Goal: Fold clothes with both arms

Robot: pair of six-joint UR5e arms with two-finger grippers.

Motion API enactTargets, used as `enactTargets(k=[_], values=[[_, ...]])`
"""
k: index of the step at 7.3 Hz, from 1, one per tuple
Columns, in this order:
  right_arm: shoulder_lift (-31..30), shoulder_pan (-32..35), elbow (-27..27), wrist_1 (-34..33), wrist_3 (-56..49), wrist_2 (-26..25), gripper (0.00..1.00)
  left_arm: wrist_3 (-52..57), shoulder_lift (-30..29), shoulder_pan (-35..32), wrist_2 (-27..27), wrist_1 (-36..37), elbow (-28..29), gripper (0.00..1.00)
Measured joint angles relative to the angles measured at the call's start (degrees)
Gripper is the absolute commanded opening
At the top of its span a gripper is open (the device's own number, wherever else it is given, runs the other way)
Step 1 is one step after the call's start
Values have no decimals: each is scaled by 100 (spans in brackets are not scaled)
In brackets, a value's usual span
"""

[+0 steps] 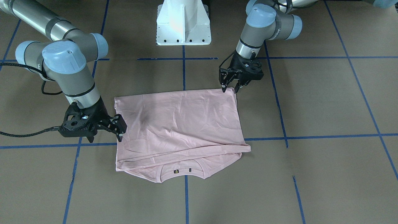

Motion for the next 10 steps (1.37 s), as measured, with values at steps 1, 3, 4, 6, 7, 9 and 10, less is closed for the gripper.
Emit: enactTargets(k=[1,3,4,6,7,9,10], values=[[0,0,-8,0,0,-1,100,-16,5,23,16,0,104,59],[-6,0,-30,0,-5,-3,100,-20,4,93,23,-5,244,57],[-8,-1,-37,0,-9,-7,100,-23,3,145,23,-6,271,55],[-9,-1,-42,0,-16,-15,100,-32,-6,218,29,-6,281,4],[-9,0,-42,0,-17,-17,100,-32,-5,243,30,-6,284,0],[-9,-4,-43,0,-17,-21,100,-2,6,255,33,-5,283,0],[-9,-4,-46,0,-17,-24,100,28,28,254,35,-1,267,0]])
